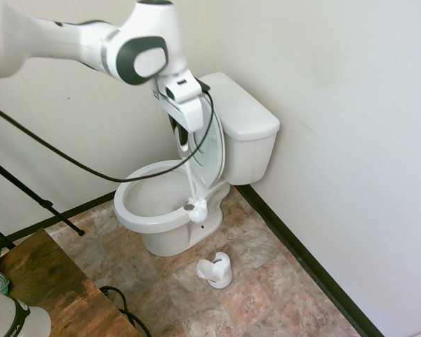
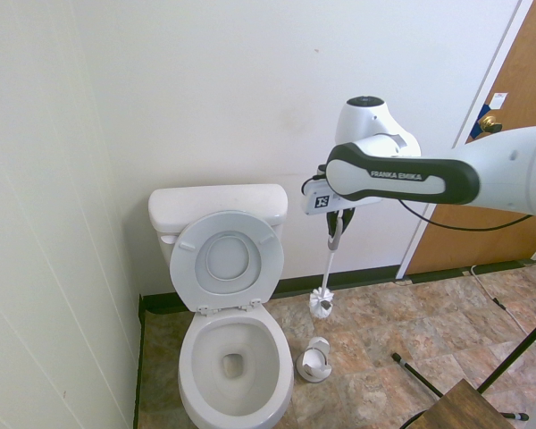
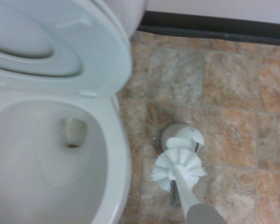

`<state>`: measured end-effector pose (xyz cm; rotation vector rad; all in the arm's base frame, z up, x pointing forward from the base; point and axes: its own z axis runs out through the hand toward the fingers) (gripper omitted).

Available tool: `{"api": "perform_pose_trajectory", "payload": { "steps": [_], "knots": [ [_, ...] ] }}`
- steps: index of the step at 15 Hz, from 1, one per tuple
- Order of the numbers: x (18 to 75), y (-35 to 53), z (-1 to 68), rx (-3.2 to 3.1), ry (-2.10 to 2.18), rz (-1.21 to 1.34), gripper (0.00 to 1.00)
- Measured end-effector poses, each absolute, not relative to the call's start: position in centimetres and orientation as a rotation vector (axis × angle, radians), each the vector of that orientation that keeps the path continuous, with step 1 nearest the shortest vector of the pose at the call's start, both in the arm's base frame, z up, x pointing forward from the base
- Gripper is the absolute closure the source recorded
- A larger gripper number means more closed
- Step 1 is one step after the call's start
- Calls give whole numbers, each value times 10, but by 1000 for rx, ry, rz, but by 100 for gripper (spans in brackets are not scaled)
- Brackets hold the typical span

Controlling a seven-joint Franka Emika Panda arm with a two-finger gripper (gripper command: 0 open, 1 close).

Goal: Clean the toilet

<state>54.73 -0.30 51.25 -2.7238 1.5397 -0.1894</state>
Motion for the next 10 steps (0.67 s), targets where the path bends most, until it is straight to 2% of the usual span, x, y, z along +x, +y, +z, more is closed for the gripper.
{"api": "perform_pose_trajectory", "payload": {
  "steps": [3,10],
  "knots": [
    [540,64,524,-2714,1401,-187,100],
    [587,151,434,-2715,1253,-181,100]
  ]
}}
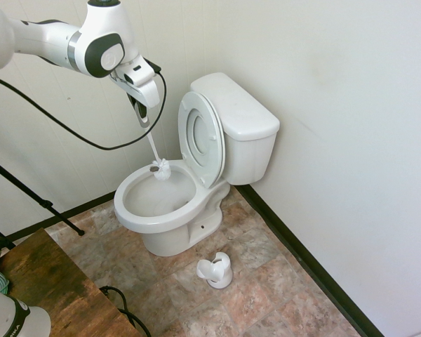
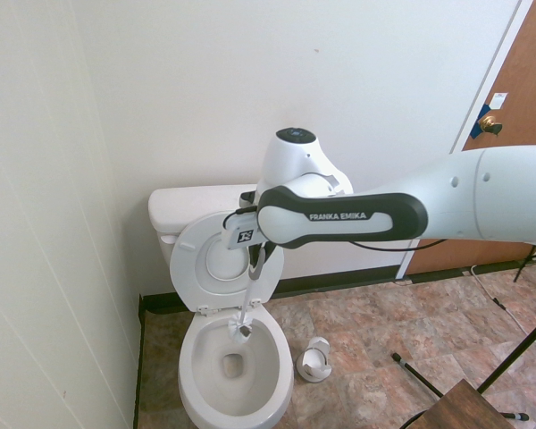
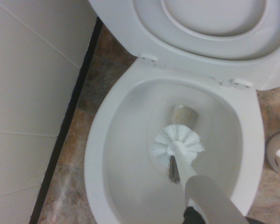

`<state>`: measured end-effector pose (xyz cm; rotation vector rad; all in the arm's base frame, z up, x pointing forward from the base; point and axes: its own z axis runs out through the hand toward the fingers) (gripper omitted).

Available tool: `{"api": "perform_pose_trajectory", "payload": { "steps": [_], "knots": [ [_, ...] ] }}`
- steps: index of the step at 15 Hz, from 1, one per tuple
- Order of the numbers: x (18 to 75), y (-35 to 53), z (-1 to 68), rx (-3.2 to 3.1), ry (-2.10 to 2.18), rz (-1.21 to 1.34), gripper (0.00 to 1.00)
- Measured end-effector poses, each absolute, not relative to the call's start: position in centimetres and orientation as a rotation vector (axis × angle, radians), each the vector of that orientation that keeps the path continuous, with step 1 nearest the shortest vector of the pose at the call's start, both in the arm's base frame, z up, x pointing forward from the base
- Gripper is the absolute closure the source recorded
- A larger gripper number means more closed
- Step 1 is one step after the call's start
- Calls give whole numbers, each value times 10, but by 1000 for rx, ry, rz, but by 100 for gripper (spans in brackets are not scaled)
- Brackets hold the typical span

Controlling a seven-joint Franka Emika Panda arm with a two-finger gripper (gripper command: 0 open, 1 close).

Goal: Clean the toilet

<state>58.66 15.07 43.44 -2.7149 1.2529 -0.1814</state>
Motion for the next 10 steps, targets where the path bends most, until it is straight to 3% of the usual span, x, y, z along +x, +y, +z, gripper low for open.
{"api": "perform_pose_trajectory", "payload": {
  "steps": [5,10],
  "knots": [
    [621,176,337,-2720,1310,-146,100],
    [648,188,286,-2699,1436,-170,100]
  ]
}}
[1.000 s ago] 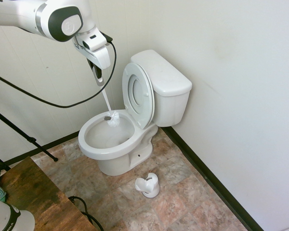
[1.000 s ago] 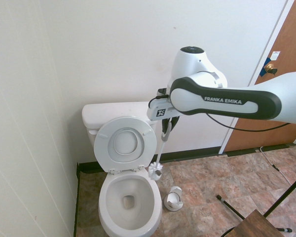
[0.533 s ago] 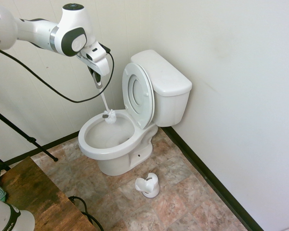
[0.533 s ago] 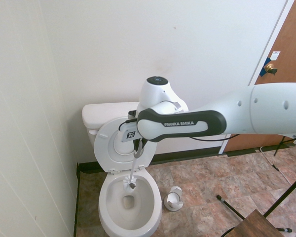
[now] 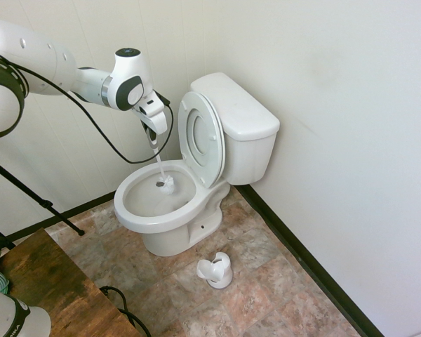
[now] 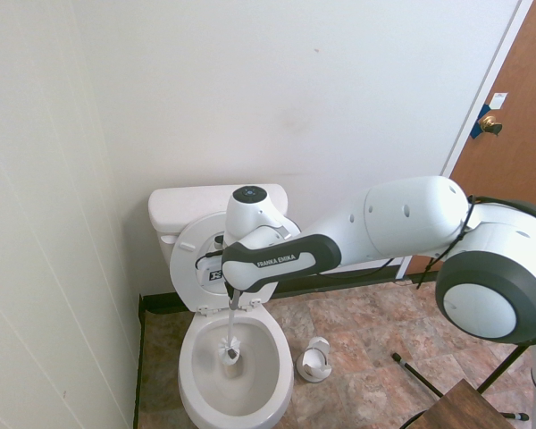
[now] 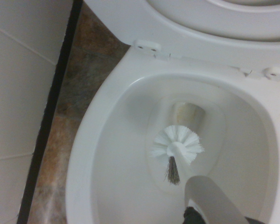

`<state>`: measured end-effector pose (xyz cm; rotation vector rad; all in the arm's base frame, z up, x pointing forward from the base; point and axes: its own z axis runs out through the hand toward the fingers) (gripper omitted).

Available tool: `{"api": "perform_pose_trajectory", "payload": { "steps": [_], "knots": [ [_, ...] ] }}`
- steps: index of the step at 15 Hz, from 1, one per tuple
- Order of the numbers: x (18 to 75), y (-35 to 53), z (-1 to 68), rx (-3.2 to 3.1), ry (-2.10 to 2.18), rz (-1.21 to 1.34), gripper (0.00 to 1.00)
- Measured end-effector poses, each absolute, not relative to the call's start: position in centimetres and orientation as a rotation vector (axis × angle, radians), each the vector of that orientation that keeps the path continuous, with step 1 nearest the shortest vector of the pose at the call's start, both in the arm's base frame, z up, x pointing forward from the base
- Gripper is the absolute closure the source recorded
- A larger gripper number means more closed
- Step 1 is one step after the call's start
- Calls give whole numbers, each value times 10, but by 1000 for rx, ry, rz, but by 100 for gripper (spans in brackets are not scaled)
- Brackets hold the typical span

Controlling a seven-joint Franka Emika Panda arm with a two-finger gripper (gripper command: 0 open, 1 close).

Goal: Clean the toilet

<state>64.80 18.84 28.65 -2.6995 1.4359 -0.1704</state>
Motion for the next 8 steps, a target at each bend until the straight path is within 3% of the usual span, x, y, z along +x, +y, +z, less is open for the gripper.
{"api": "perform_pose_trajectory", "payload": {
  "steps": [8],
  "knots": [
    [682,216,228,-2674,1549,-212,100]
  ]
}}
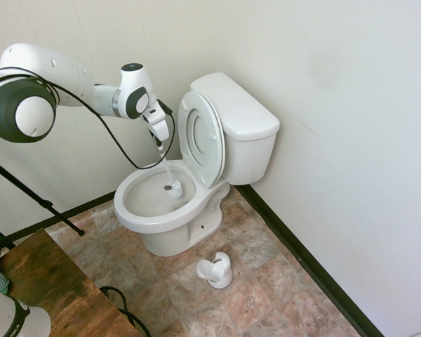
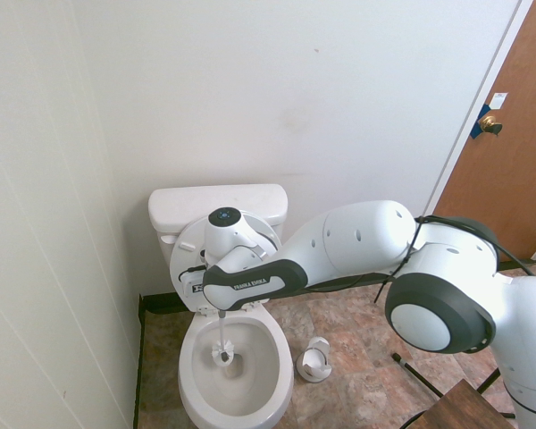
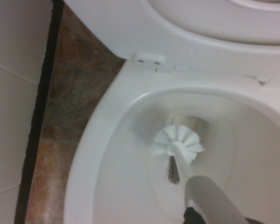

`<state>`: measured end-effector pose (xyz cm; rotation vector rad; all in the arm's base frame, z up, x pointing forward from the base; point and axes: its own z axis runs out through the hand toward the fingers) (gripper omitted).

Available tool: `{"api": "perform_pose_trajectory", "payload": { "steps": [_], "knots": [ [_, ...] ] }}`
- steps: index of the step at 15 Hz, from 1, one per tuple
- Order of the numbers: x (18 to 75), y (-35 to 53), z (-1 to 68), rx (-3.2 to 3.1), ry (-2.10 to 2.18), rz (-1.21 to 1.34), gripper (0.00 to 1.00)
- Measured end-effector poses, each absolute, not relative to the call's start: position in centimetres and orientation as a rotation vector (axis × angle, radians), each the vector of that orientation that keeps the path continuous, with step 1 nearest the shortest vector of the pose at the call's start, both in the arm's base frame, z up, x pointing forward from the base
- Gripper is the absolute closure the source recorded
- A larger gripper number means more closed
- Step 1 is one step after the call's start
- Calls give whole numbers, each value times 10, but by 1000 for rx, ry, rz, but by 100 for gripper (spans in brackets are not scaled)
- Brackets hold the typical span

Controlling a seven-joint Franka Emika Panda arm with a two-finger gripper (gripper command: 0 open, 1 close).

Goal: Clean the toilet

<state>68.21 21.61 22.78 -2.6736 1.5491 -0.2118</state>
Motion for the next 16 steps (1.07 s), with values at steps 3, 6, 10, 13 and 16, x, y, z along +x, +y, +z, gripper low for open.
{"api": "perform_pose_trajectory", "payload": {
  "steps": [3,6,10,13,16],
  "knots": [
    [699,219,209,-2676,1579,-214,100],
    [706,233,193,-2701,1574,-199,100],
    [692,264,182,-2756,1520,-173,100],
    [669,278,175,-2788,1486,-137,100],
    [641,276,186,-2795,1470,-104,100]
  ]
}}
